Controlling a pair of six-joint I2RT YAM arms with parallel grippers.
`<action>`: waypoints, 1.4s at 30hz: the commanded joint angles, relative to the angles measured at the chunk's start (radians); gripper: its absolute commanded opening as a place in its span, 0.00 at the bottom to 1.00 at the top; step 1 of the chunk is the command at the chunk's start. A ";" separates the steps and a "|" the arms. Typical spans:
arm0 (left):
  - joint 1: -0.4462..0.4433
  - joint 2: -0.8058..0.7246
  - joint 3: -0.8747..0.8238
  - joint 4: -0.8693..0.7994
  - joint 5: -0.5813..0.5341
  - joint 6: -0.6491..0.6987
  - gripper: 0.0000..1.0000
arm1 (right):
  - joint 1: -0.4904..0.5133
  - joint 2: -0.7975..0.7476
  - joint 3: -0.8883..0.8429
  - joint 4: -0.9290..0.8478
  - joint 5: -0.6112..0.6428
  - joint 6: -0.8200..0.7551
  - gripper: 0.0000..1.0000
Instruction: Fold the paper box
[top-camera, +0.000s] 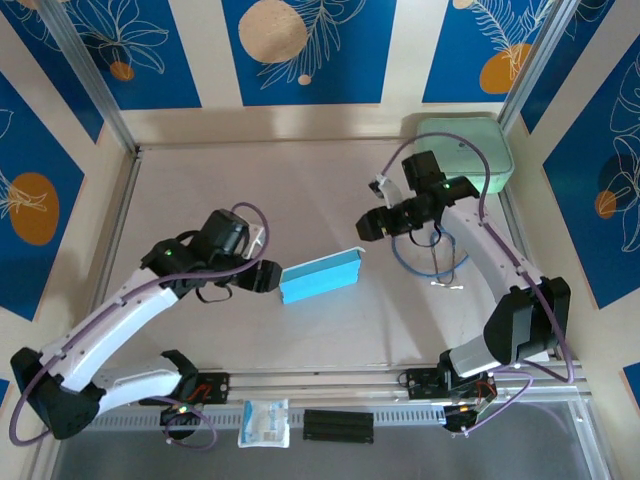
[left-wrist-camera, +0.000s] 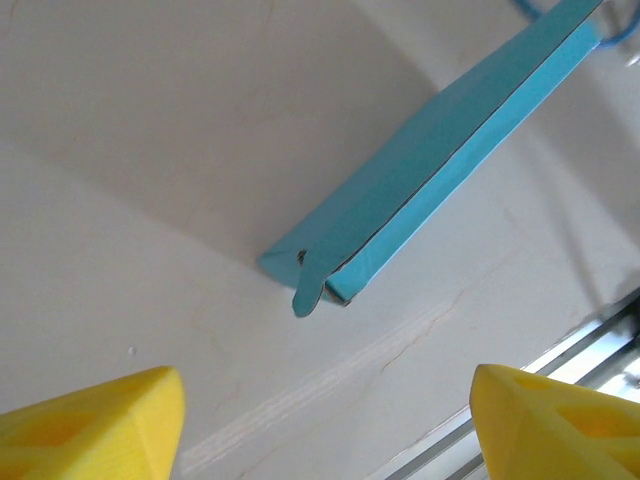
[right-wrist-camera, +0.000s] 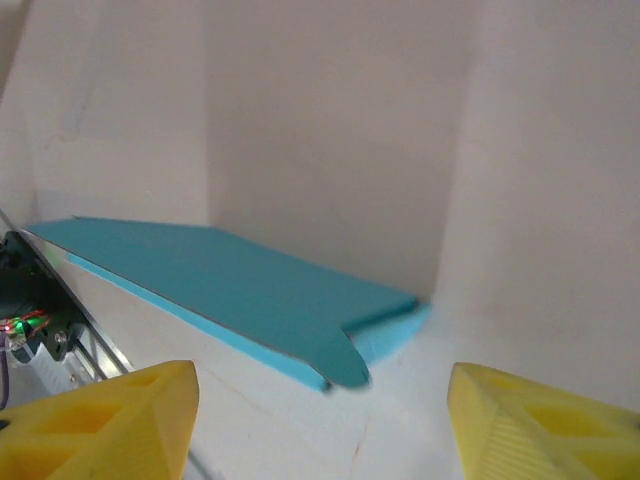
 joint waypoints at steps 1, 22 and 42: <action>-0.039 0.033 0.031 -0.061 -0.084 -0.020 0.75 | -0.013 -0.026 -0.049 -0.035 -0.044 0.054 0.69; -0.042 0.134 -0.016 0.025 -0.059 -0.086 0.50 | 0.068 0.034 -0.075 0.047 -0.034 -0.029 0.34; -0.042 0.135 -0.047 0.042 -0.090 -0.143 0.20 | 0.098 0.054 -0.054 0.041 -0.017 -0.003 0.13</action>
